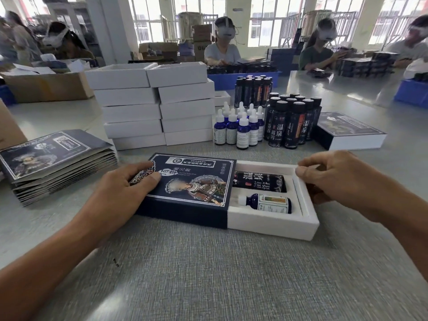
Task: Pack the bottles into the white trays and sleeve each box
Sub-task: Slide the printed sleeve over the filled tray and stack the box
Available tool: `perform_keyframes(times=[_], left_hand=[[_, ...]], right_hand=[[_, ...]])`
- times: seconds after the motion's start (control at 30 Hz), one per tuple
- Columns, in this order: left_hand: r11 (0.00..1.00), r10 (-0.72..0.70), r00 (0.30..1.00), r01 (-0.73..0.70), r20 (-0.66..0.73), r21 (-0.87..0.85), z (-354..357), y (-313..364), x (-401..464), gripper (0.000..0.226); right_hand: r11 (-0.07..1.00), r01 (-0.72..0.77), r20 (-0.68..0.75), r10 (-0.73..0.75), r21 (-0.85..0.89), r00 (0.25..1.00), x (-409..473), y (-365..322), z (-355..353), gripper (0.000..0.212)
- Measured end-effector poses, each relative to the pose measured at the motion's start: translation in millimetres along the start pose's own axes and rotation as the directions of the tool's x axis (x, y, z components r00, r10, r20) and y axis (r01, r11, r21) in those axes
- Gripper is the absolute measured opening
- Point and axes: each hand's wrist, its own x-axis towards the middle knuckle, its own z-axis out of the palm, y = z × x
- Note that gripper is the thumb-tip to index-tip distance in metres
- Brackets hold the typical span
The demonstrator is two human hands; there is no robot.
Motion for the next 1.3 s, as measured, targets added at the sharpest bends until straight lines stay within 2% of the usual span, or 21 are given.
perform_keyframes(times=[0.07,0.17,0.27,0.33,0.5,0.7,0.87,1.13,1.3], left_hand=[[0.999,0.018,1.0,-0.017,-0.002,0.04,5,1,-3,0.041],[1.0,0.024,0.999,-0.024,0.037,0.017,4,4,-3,0.051],[0.998,0.007,0.998,-0.003,0.059,-0.07,1,9,0,0.053],[0.997,-0.007,0.998,0.012,0.067,-0.079,2,10,0,0.051],[0.999,-0.033,0.998,0.034,0.053,-0.023,4,12,-6,0.074],[0.999,-0.04,0.999,0.039,0.032,0.033,10,18,-11,0.064],[0.998,-0.052,0.998,0.051,0.029,0.028,10,20,-12,0.061],[0.998,-0.069,0.997,0.069,0.039,0.012,9,16,-12,0.062],[0.998,-0.065,0.997,0.065,0.037,0.011,10,15,-10,0.063]], right_hand=[[1.0,-0.003,0.006,0.003,-0.008,1.0,1,1,1,0.025],[0.997,-0.069,0.095,0.065,0.035,0.993,0,-1,-6,0.016],[0.99,-0.139,0.144,0.137,0.005,0.98,1,0,-12,0.02],[0.993,-0.12,0.139,0.118,0.008,0.983,0,-1,-8,0.02],[0.999,-0.034,0.072,0.035,-0.021,0.997,-1,0,6,0.02],[0.994,0.014,0.117,-0.026,0.105,0.993,-4,-3,18,0.019],[0.987,0.006,0.11,-0.023,0.158,0.994,-5,-5,20,0.01],[0.991,0.012,0.102,-0.026,0.137,0.994,-8,-6,34,0.03],[0.985,0.037,0.116,-0.057,0.17,0.992,-9,-6,34,0.024]])
